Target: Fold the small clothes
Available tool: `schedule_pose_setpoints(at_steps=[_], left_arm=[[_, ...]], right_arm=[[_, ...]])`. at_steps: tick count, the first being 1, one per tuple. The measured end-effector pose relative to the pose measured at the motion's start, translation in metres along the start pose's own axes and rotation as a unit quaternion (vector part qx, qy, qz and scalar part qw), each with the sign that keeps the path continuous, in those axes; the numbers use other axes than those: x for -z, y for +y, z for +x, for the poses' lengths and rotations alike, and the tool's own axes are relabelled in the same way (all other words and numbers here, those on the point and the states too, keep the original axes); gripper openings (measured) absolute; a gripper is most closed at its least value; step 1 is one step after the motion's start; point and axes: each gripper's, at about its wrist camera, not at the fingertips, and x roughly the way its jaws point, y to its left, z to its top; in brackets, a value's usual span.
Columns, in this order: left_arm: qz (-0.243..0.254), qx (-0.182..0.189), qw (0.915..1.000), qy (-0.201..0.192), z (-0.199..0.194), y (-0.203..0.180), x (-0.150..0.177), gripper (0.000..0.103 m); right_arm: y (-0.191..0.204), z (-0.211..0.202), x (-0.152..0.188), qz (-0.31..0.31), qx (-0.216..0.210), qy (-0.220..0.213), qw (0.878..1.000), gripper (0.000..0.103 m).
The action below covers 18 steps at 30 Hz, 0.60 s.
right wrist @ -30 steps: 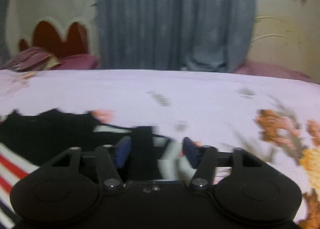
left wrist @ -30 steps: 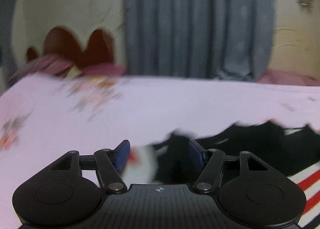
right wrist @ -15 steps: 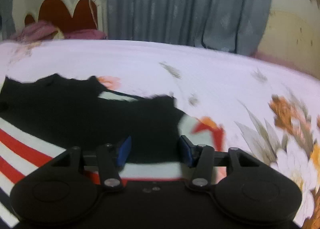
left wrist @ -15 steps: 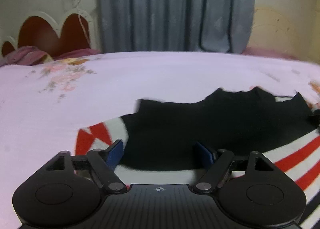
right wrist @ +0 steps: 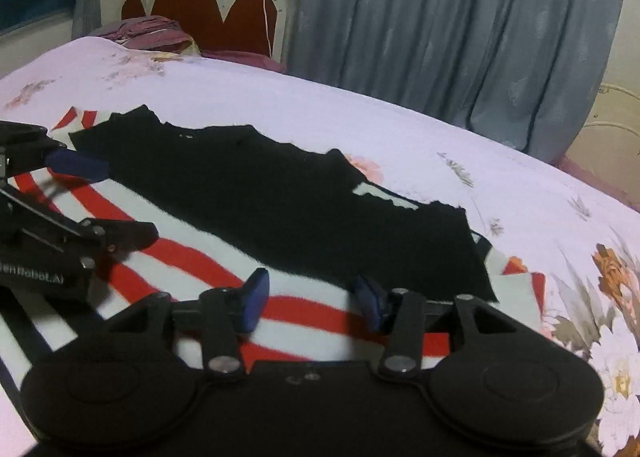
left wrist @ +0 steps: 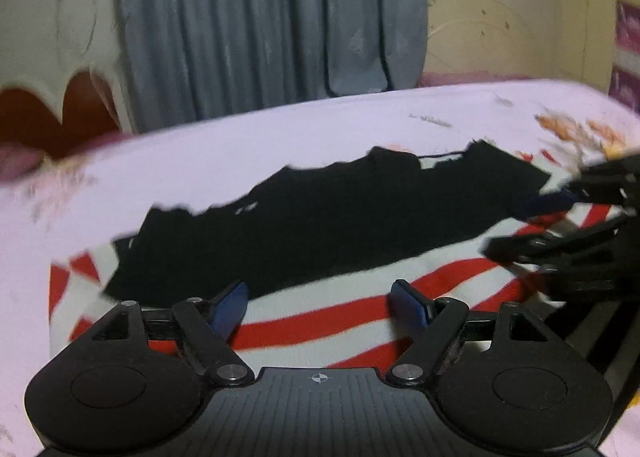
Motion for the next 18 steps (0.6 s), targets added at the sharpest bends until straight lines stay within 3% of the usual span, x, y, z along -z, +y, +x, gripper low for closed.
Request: schedule_pose_setpoints(at_steps=[2, 6, 8, 9, 13, 15, 18], left_arm=[[-0.009, -0.034, 0.9993, 0.007, -0.006, 0.022, 0.009, 0.078], [-0.03, -0.039, 0.9988, -0.001, -0.025, 0.061, 0.034, 0.078], [-0.035, -0.053, 0.998, -0.004, -0.034, 0.055, 0.029, 0.078], [-0.04, -0.049, 0.9979, -0.016, -0.042, 0.049, 0.029, 0.078], [-0.038, -0.005, 0.9986, -0.036, -0.059, 0.006, 0.027, 0.078], [-0.021, 0.012, 0.9994, -0.023, -0.06, -0.019, 0.029, 0.078], [0.004, 0.006, 0.9996, 0.026, -0.052, -0.04, 0.043, 0.078]], right_arm=[[-0.019, -0.009, 0.008, 0.009, 0.0, 0.008, 1.0, 0.053], [-0.056, -0.032, 0.034, 0.058, -0.002, 0.017, 0.998, 0.054], [-0.051, -0.038, 0.029, 0.058, 0.009, 0.019, 0.998, 0.05], [-0.046, -0.044, 0.026, 0.063, 0.007, 0.011, 0.998, 0.043], [-0.016, -0.051, 0.022, 0.064, -0.033, 0.004, 0.997, 0.043], [0.009, -0.055, 0.024, 0.038, -0.053, 0.003, 0.998, 0.043], [0.029, -0.06, 0.037, -0.001, -0.035, 0.013, 0.999, 0.046]])
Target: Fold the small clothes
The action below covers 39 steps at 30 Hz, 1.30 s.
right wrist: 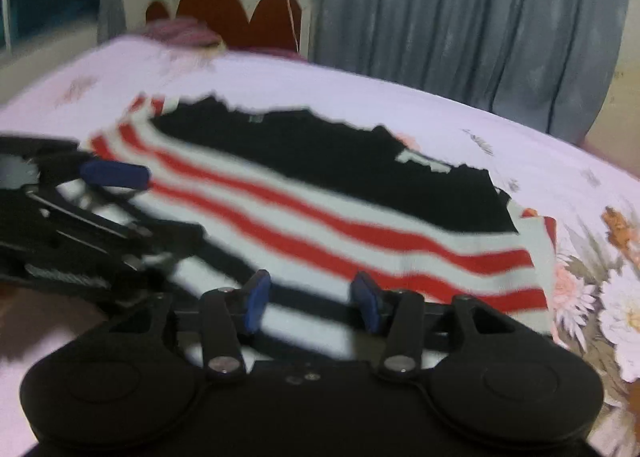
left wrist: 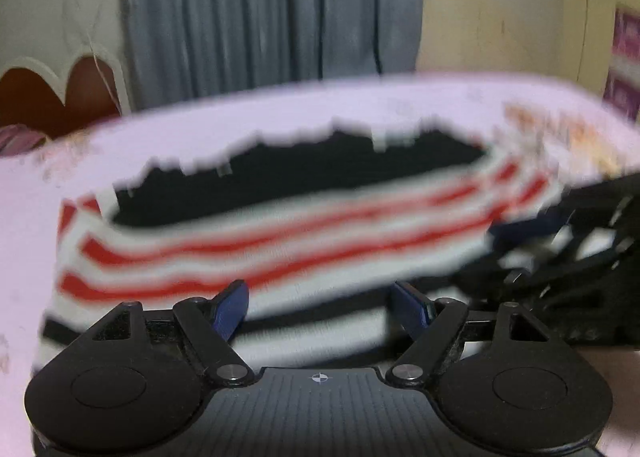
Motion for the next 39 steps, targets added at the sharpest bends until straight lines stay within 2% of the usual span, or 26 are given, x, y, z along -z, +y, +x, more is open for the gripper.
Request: schedule_pose_setpoints(at_steps=[4, 7, 10, 15, 18, 19, 22, 24, 26, 27, 28, 29, 30, 34, 37, 39], left_arm=[[-0.005, -0.012, 0.9999, -0.007, -0.024, 0.011, 0.018, 0.078], [-0.027, -0.033, 0.999, -0.008, -0.037, 0.033, 0.025, 0.078], [-0.04, -0.047, 0.9981, -0.006, -0.04, 0.044, 0.027, 0.078], [-0.031, -0.061, 0.9976, -0.001, -0.036, 0.041, 0.031, 0.078], [-0.033, -0.064, 0.9974, 0.003, -0.035, 0.039, 0.033, 0.078], [-0.034, -0.065, 0.9973, 0.005, -0.035, 0.039, 0.034, 0.078], [-0.036, -0.086, 0.9956, 0.01, -0.039, 0.045, 0.039, 0.078], [-0.048, -0.086, 0.9951, 0.01, -0.042, 0.053, 0.046, 0.078], [-0.047, -0.089, 0.9949, 0.011, -0.046, 0.054, 0.047, 0.078], [-0.046, -0.092, 0.9946, 0.009, -0.049, 0.051, 0.043, 0.078], [-0.046, -0.081, 0.9956, -0.001, -0.053, 0.046, 0.04, 0.078], [-0.045, -0.066, 0.9967, -0.011, -0.055, 0.038, 0.037, 0.078], [-0.039, -0.052, 0.9977, -0.018, -0.055, 0.027, 0.032, 0.078], [-0.02, -0.013, 0.9995, -0.02, -0.04, -0.016, 0.019, 0.078], [-0.024, -0.022, 0.9995, -0.002, -0.032, -0.017, 0.022, 0.078], [-0.031, -0.045, 0.9985, 0.001, -0.035, 0.002, 0.031, 0.078]], right_arm=[[-0.014, -0.024, 0.02, 0.004, -0.002, 0.016, 1.0, 0.043], [-0.043, -0.056, 0.023, 0.057, 0.038, -0.019, 0.997, 0.044], [-0.078, -0.062, 0.033, 0.118, 0.096, -0.003, 0.988, 0.045], [-0.1, -0.06, 0.046, 0.178, 0.088, 0.032, 0.98, 0.043], [-0.099, -0.065, 0.051, 0.189, 0.071, 0.025, 0.979, 0.012], [-0.096, -0.066, 0.052, 0.18, 0.072, 0.03, 0.981, 0.007], [-0.093, -0.07, 0.062, 0.163, 0.082, 0.043, 0.982, 0.006], [-0.095, -0.07, 0.072, 0.163, 0.085, 0.052, 0.982, 0.007], [-0.09, -0.071, 0.068, 0.149, 0.101, 0.048, 0.982, 0.016], [-0.087, -0.075, 0.062, 0.147, 0.122, 0.034, 0.981, 0.026], [-0.083, -0.084, 0.057, 0.143, 0.144, 0.007, 0.979, 0.029], [-0.077, -0.089, 0.05, 0.139, 0.142, -0.018, 0.98, 0.029], [-0.071, -0.089, 0.044, 0.137, 0.121, -0.028, 0.983, 0.028], [-0.018, -0.058, 0.023, 0.074, 0.029, -0.011, 0.997, 0.025], [0.012, -0.036, 0.023, 0.034, 0.006, 0.014, 0.999, 0.028], [0.015, -0.037, 0.028, 0.014, 0.01, 0.012, 1.0, 0.028]])
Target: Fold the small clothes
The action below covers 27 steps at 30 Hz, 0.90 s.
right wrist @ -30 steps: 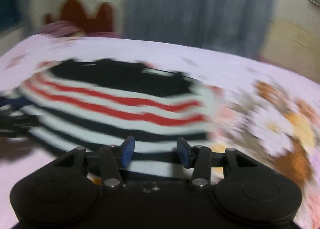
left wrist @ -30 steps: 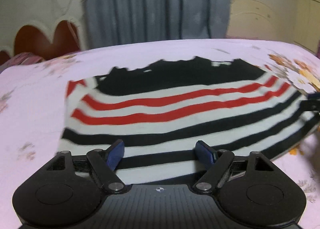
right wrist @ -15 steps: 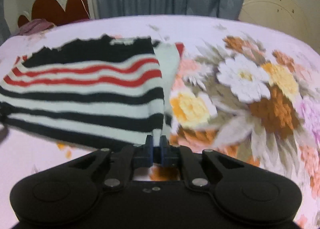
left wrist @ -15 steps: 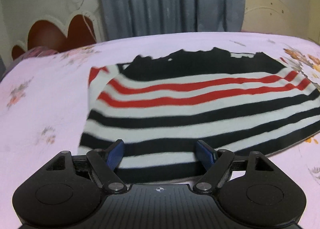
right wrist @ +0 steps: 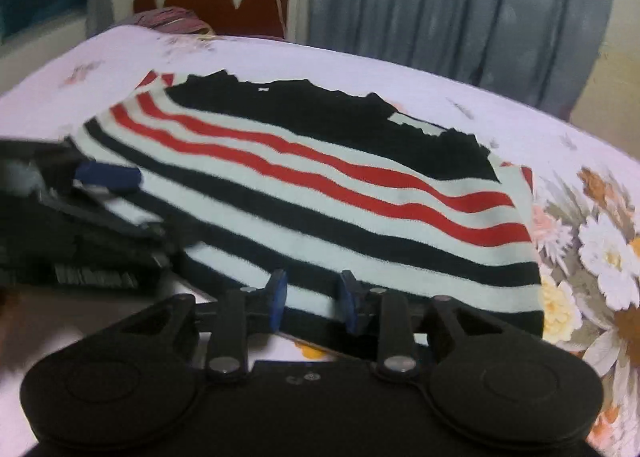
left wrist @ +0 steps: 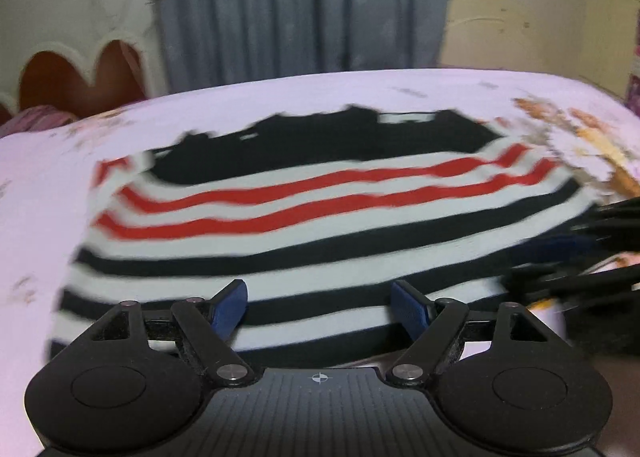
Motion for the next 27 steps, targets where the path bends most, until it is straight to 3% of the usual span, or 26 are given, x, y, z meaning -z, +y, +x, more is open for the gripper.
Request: schedule_pose_setpoints(at_steps=[3, 5, 7, 10, 13, 16, 21, 23, 27], left_arm=[[-0.03, -0.048, 0.9984, 0.01, -0.005, 0.049, 0.017, 0.078], [-0.052, -0.048, 0.9974, 0.012, -0.011, 0.077, 0.026, 0.078], [-0.038, -0.05, 0.998, 0.012, -0.013, 0.077, 0.027, 0.078], [-0.038, -0.066, 0.997, 0.013, -0.013, 0.069, 0.02, 0.078], [-0.053, -0.069, 0.9961, 0.016, -0.013, 0.069, 0.021, 0.078], [-0.052, -0.068, 0.9962, 0.016, -0.013, 0.068, 0.024, 0.078], [-0.054, -0.067, 0.9962, 0.018, -0.013, 0.069, 0.024, 0.078], [-0.054, -0.067, 0.9961, 0.019, -0.012, 0.069, 0.025, 0.078], [-0.055, -0.065, 0.9962, 0.02, -0.011, 0.071, 0.025, 0.078]], right_arm=[[-0.032, -0.011, 0.014, 0.021, 0.047, 0.01, 0.999, 0.029], [-0.064, -0.015, 0.027, 0.053, 0.086, 0.026, 0.995, 0.028], [-0.085, -0.022, 0.037, 0.085, 0.066, 0.028, 0.994, 0.027], [-0.074, -0.025, 0.028, 0.057, 0.079, 0.03, 0.995, 0.021], [-0.075, -0.038, 0.022, 0.076, 0.083, -0.005, 0.994, 0.021], [-0.081, -0.019, 0.03, 0.078, 0.092, 0.045, 0.992, 0.021], [-0.082, -0.034, 0.029, 0.088, 0.093, 0.01, 0.992, 0.023], [-0.083, -0.023, 0.032, 0.086, 0.087, 0.043, 0.992, 0.023], [-0.079, -0.021, 0.032, 0.071, 0.092, 0.045, 0.992, 0.023]])
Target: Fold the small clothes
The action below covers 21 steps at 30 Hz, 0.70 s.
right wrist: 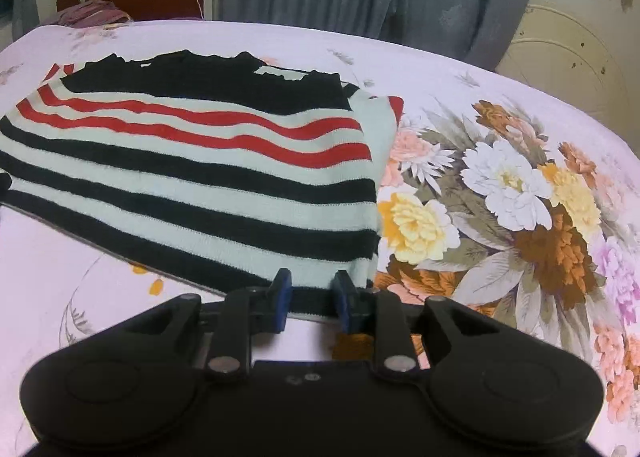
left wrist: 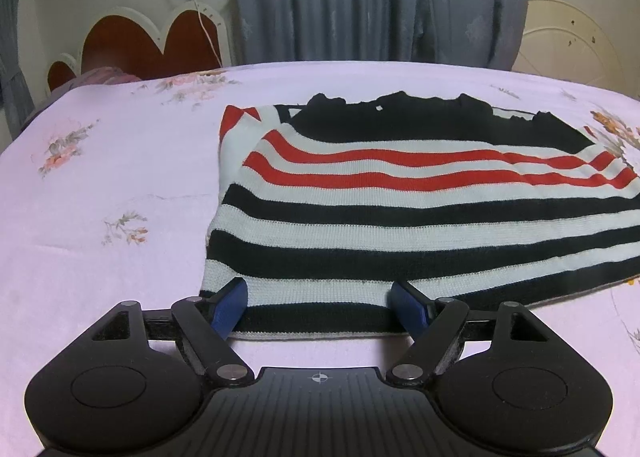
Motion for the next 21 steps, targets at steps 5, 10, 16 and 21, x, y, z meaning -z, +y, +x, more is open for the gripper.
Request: schedule_pose_setpoints(at_steps=[5, 10, 16, 21], left_arm=[[-0.006, 0.005, 1.0, 0.002, 0.001, 0.002, 0.001, 0.078], [-0.017, 0.014, 0.9997, 0.008, 0.004, 0.006, 0.001, 0.078], [-0.008, 0.024, 0.9993, 0.028, 0.001, 0.008, -0.006, 0.079], [0.01, -0.005, 0.9998, 0.017, -0.03, 0.005, 0.0, 0.079]], right_arm=[[-0.001, 0.002, 0.002, 0.0, -0.002, -0.002, 1.0, 0.023], [-0.001, 0.003, 0.003, 0.0, -0.001, -0.003, 1.0, 0.023], [-0.003, 0.006, 0.001, -0.005, -0.001, 0.001, 1.0, 0.024], [-0.004, -0.026, 0.003, 0.019, -0.009, -0.049, 0.999, 0.041]])
